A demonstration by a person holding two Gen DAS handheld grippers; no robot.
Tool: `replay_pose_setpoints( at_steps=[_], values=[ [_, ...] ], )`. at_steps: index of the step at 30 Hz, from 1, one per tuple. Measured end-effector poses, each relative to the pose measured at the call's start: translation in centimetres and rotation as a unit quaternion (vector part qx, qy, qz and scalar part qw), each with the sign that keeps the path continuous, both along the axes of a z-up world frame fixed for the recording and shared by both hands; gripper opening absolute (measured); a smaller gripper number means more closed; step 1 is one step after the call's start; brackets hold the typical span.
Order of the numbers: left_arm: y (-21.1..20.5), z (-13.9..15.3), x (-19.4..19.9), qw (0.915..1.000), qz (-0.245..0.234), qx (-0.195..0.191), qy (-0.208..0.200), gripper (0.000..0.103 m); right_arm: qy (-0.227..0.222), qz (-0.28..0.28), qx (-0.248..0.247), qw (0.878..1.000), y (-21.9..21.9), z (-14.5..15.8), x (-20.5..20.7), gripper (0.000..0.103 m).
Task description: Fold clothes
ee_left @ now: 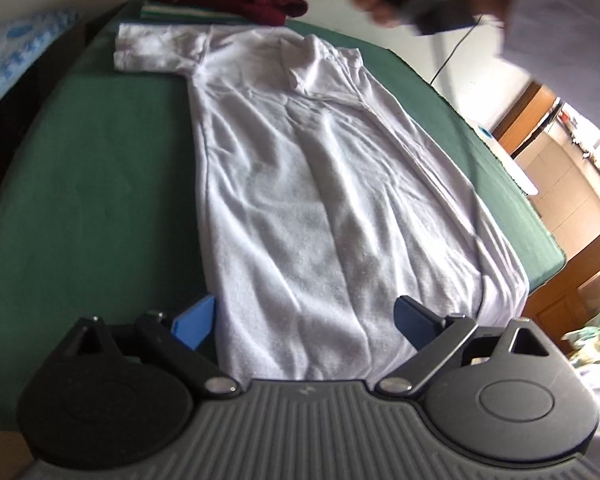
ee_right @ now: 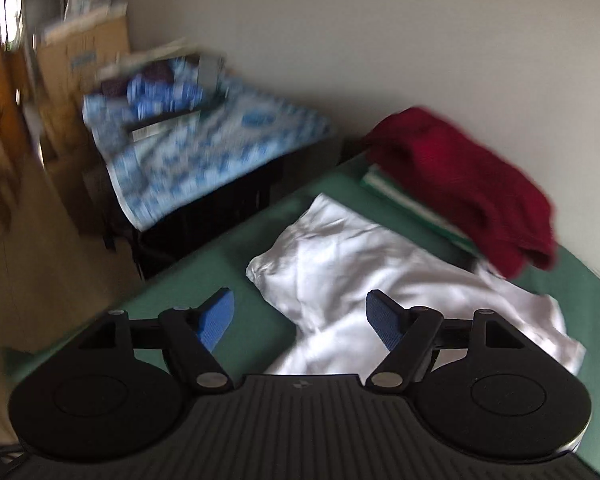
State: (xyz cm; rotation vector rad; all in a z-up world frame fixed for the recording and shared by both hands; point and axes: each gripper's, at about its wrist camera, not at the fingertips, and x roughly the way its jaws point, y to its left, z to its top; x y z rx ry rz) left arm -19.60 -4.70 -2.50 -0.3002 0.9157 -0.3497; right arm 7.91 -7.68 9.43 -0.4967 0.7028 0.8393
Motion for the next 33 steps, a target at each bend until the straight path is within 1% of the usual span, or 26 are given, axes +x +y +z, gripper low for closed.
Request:
replay_pose_setpoints(
  at_steps=[1,3,7,9,11,12,13,14,15,16,17,18,19,20,23,26,29,30,33],
  values=[
    [0.3,0.1,0.2,0.9999,-0.001,-0.012,0.008,0.078,0.003,0.008,-0.017,1.0,1.6,-1.3,0.9,0.075],
    [0.7,0.2,0.5,0.9994,0.007,-0.026,0.021,0.062,0.006,0.019,-0.044,0.999,4.5,-3.4,2.6,0.075],
    [1.2,-0.1,0.7,0.9975,0.049,-0.042,0.027,0.061,-0.002,0.046,-0.087,0.995,8.3,-6.8,4.0,0.074],
    [0.9,0.1,0.7,0.9974,0.056,-0.034,0.029,0.058,-0.004,0.049,-0.1,0.994,9.1,-7.9,4.5,0.073],
    [0.4,0.3,0.7,0.9976,0.059,-0.015,0.034,0.046,0.006,0.04,-0.09,0.995,9.2,-8.4,5.2,0.071],
    [0.2,0.4,0.7,0.9975,0.058,-0.008,0.038,0.038,0.013,0.035,-0.078,0.996,9.2,-8.6,5.6,0.069],
    [0.0,0.5,0.7,0.9974,0.061,-0.004,0.04,0.038,0.021,0.034,-0.07,0.997,9.0,-8.7,5.9,0.063],
    [-0.2,0.5,0.7,0.9972,0.062,-0.001,0.041,0.037,0.029,0.034,-0.062,0.997,8.8,-8.8,6.1,0.06],
    [-0.4,0.5,0.8,0.9971,0.063,0.001,0.043,0.025,0.034,0.032,-0.056,0.997,8.7,-8.8,6.3,0.053],
    [-0.6,0.5,0.8,0.9968,0.063,0.006,0.048,0.014,0.038,0.031,-0.051,0.997,8.5,-8.8,6.5,0.03],
    [-0.8,0.6,0.9,0.9965,0.066,0.015,0.05,0.013,0.043,0.03,-0.045,0.998,8.4,-8.8,6.7,0.017],
    [-0.8,0.7,1.0,0.9963,0.067,0.017,0.052,0.01,0.044,0.029,-0.04,0.998,8.3,-8.7,6.9,0.007],
    [-0.9,0.8,1.1,0.996,0.067,0.019,0.055,0.0,0.045,0.028,-0.034,0.998,8.2,-8.5,7.1,0.006],
    [-0.9,1.1,1.1,0.9962,0.067,0.018,0.054,0.0,0.045,0.028,-0.029,0.998,8.1,-8.4,7.3,0.006],
    [-1.2,2.3,1.2,0.9975,0.059,0.013,0.038,0.0,0.059,0.009,0.017,0.998,6.5,-7.0,8.4,0.005],
    [-2.1,3.6,1.2,0.999,0.037,0.017,0.017,0.0,0.081,-0.028,0.082,0.993,3.4,-4.6,10.0,0.005],
    [-3.5,4.8,1.4,0.9995,-0.006,0.03,-0.001,0.0,0.09,-0.075,0.153,0.981,-1.3,-2.1,11.2,0.005],
    [-4.2,5.0,1.5,0.9988,-0.026,0.041,-0.005,0.0,0.091,-0.095,0.177,0.975,-3.4,-1.5,11.7,0.005],
    [-6.4,4.7,2.2,0.9944,-0.089,0.056,-0.001,0.0,0.097,-0.161,0.233,0.954,-10.3,-1.1,12.6,0.005]
  ],
)
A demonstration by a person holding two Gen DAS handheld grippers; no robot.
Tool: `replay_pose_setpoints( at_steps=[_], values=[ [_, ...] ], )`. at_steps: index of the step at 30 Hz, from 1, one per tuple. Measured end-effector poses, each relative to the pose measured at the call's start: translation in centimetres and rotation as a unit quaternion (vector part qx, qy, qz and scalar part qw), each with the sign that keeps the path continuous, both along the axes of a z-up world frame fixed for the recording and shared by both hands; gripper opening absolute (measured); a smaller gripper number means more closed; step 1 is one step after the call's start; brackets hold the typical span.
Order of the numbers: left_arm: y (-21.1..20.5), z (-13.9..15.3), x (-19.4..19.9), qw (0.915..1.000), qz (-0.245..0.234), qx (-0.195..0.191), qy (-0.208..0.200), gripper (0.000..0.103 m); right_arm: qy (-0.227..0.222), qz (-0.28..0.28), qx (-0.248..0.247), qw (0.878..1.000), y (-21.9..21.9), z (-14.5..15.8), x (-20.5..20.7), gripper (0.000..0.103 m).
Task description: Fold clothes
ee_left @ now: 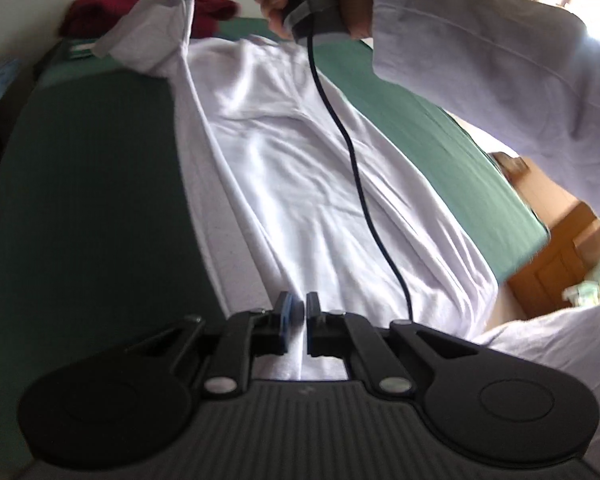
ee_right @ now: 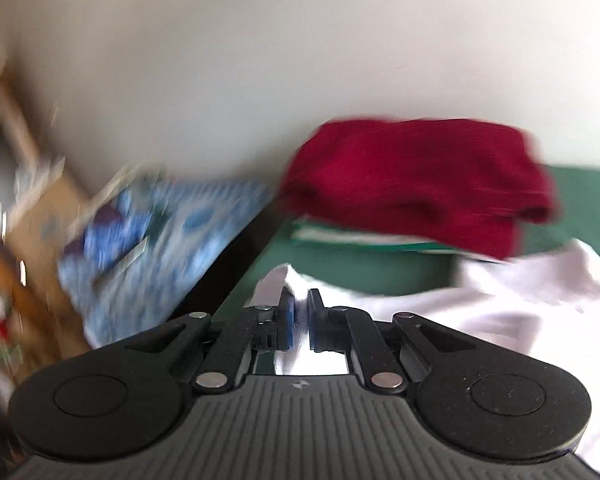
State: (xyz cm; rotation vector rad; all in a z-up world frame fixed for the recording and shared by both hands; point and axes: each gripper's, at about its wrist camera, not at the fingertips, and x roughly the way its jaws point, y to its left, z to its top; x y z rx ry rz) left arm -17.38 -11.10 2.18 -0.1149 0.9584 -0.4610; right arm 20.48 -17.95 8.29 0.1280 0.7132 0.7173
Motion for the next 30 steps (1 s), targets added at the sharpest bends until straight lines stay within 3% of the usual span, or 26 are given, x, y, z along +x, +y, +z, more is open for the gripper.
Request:
replay_pose_setpoints(
  at_steps=[1,5,7,9,11,14,16,17,19,21,22,23,25,28,30],
  values=[
    [-0.7,-0.1,0.2,0.9998,-0.021,0.005,0.002,0.0,0.005,-0.024,0.018,1.0,-2.3,0.1,0.3,0.005],
    [-3.6,-1.3,0.9,0.9927,-0.114,0.03,0.025,0.0,0.051,-0.108,0.013,0.993,-10.1,-3.2,0.3,0.01],
    [-4.5,-2.2,1.3,0.9879,-0.142,0.046,0.041,0.001,0.065,-0.165,-0.03,0.984,-12.8,-5.4,-0.8,0.032],
    [-4.8,-3.2,1.4,0.9845,-0.154,0.058,0.06,0.001,0.032,-0.203,-0.064,0.977,-14.3,-5.9,-2.5,0.033],
    [-4.8,-3.2,1.5,0.984,-0.161,0.047,0.06,0.003,-0.016,-0.173,-0.077,0.982,-13.5,-5.2,-4.2,0.033],
    [-5.3,-3.2,2.0,0.9839,-0.162,0.043,0.06,0.009,-0.109,-0.052,-0.12,0.985,-8.4,-4.1,-6.2,0.042],
    [-5.4,-3.1,1.9,0.9844,-0.159,0.045,0.061,0.026,-0.183,0.03,-0.185,0.965,-3.4,-4.5,-7.3,0.058],
    [-5.4,-3.0,1.8,0.9847,-0.157,0.046,0.061,0.027,-0.211,0.062,-0.219,0.95,-1.0,-5.2,-7.4,0.057],
    [-5.5,-3.0,1.6,0.9853,-0.152,0.05,0.061,0.027,-0.252,0.124,-0.29,0.915,3.2,-7.4,-7.0,0.052],
    [-5.6,-3.0,1.5,0.9861,-0.144,0.055,0.061,0.027,-0.264,0.142,-0.334,0.894,5.4,-9.2,-5.4,0.045],
    [-5.4,-3.0,1.5,0.9869,-0.139,0.053,0.062,0.027,-0.261,0.14,-0.342,0.892,5.8,-9.5,-4.6,0.038],
    [-5.3,-3.1,1.5,0.9876,-0.134,0.052,0.062,0.027,-0.25,0.135,-0.336,0.898,5.8,-9.5,-3.9,0.034],
    [-5.0,-3.1,1.7,0.9895,-0.121,0.045,0.065,0.028,-0.22,0.123,-0.315,0.915,5.0,-9.1,-2.2,0.013],
    [-4.8,-3.2,2.2,0.9914,-0.106,0.04,0.067,0.028,-0.133,0.067,-0.188,0.971,1.5,-6.3,0.6,0.01],
    [-4.9,-3.2,2.5,0.9915,-0.104,0.041,0.067,0.029,-0.075,0.02,-0.105,0.991,-1.4,-5.4,2.4,0.01]
  ],
)
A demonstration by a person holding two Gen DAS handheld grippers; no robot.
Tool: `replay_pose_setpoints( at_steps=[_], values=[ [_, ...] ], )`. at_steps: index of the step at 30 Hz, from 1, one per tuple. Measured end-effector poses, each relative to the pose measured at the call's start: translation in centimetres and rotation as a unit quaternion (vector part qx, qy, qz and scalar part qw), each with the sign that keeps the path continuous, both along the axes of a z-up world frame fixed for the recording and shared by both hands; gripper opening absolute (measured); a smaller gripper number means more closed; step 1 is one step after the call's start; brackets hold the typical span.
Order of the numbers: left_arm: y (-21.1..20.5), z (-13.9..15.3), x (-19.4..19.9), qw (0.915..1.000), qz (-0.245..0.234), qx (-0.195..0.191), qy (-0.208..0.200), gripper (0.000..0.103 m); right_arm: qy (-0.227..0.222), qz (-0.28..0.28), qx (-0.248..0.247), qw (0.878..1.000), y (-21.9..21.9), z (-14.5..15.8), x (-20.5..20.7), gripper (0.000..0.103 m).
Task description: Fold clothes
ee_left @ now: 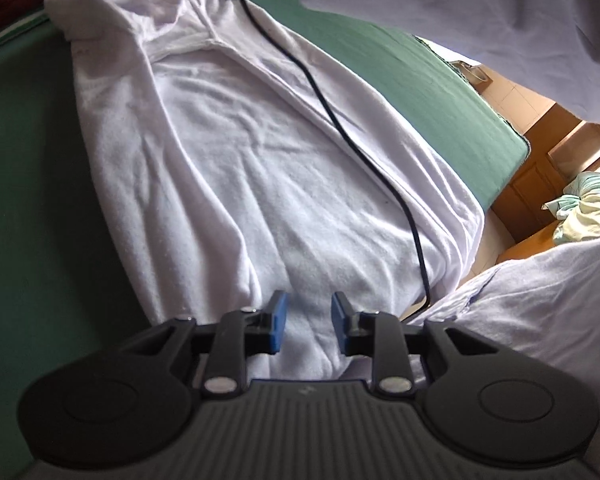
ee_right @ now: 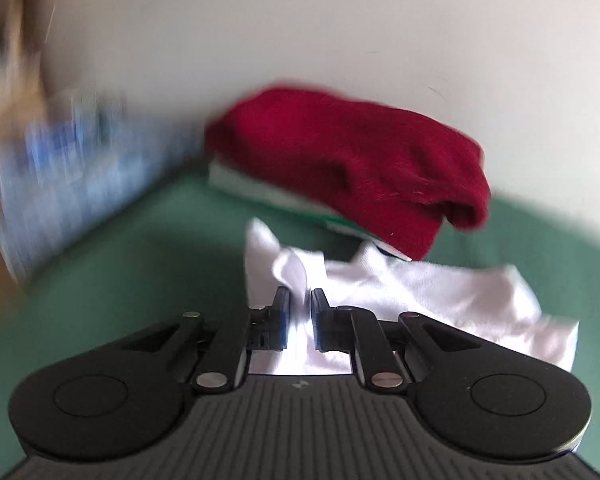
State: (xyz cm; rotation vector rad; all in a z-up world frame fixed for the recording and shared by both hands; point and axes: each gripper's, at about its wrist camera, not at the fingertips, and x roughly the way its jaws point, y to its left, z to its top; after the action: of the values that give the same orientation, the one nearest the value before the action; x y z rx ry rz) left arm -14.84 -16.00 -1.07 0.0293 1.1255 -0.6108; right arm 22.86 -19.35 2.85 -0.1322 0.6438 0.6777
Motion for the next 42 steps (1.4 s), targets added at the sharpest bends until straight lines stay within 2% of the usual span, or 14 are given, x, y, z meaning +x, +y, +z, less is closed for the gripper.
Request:
replay_pose_setpoints(
  at_steps=[4,9,11,13,19,20,21,22,23,27,31,33,41,42],
  values=[
    [-0.4,0.1,0.2,0.9999,-0.008,0.01,-0.002,0.031,0.086,-0.08,0.132,0.984,-5.2,0.4,3.2,0.004],
    [-0.4,0.1,0.4,0.9999,-0.009,0.011,0.002,0.032,0.051,-0.193,0.092,0.976,-7.8,-0.7,3.1,0.002],
    [-0.3,0.1,0.5,0.9999,-0.008,0.009,0.004,0.032,0.074,-0.175,0.121,0.974,-8.7,-1.1,2.5,0.014],
    [-0.2,0.1,0.6,0.9999,-0.008,0.007,0.006,0.033,0.084,-0.134,0.135,0.978,-8.2,-1.2,1.6,0.044],
    [-0.9,0.3,0.7,0.9997,-0.023,0.012,0.003,0.041,0.099,-0.023,0.122,0.987,-2.8,-2.4,1.1,0.067],
    [-0.9,0.3,0.7,0.9997,-0.023,0.011,0.004,0.041,0.089,-0.024,0.093,0.991,-2.1,-2.5,0.9,0.067],
    [-0.8,0.3,0.7,0.9997,-0.022,0.01,0.004,0.041,0.078,-0.025,0.063,0.995,-1.4,-2.6,0.7,0.054],
    [-0.8,0.3,0.7,0.9997,-0.021,0.009,0.004,0.041,0.069,-0.034,0.033,0.997,-0.8,-2.8,0.7,0.003],
    [-0.7,0.3,0.7,0.9997,-0.02,0.009,0.004,0.04,0.068,-0.047,0.054,0.995,-1.7,-2.5,0.7,0.008],
    [-0.5,0.3,0.5,0.9998,-0.016,0.01,0.001,0.022,0.05,-0.111,0.131,0.984,-5.9,-1.1,0.4,0.005],
    [-0.7,0.3,0.5,0.9997,-0.022,0.013,-0.002,0.022,0.062,-0.15,0.104,0.981,-7.6,-2.0,1.2,0.006],
    [-0.9,0.3,0.5,0.9994,-0.029,0.017,-0.004,0.026,0.073,-0.171,0.058,0.981,-7.2,-3.3,1.4,0.006],
    [-0.7,0.4,0.6,0.9995,-0.028,0.014,-0.001,0.028,0.008,-0.216,0.148,0.965,-10.9,-1.7,-3.4,0.004],
    [-0.6,0.4,0.7,0.9995,-0.027,0.013,0.0,0.032,0.019,-0.223,0.127,0.966,-10.9,-2.1,-3.0,0.004]
  ],
)
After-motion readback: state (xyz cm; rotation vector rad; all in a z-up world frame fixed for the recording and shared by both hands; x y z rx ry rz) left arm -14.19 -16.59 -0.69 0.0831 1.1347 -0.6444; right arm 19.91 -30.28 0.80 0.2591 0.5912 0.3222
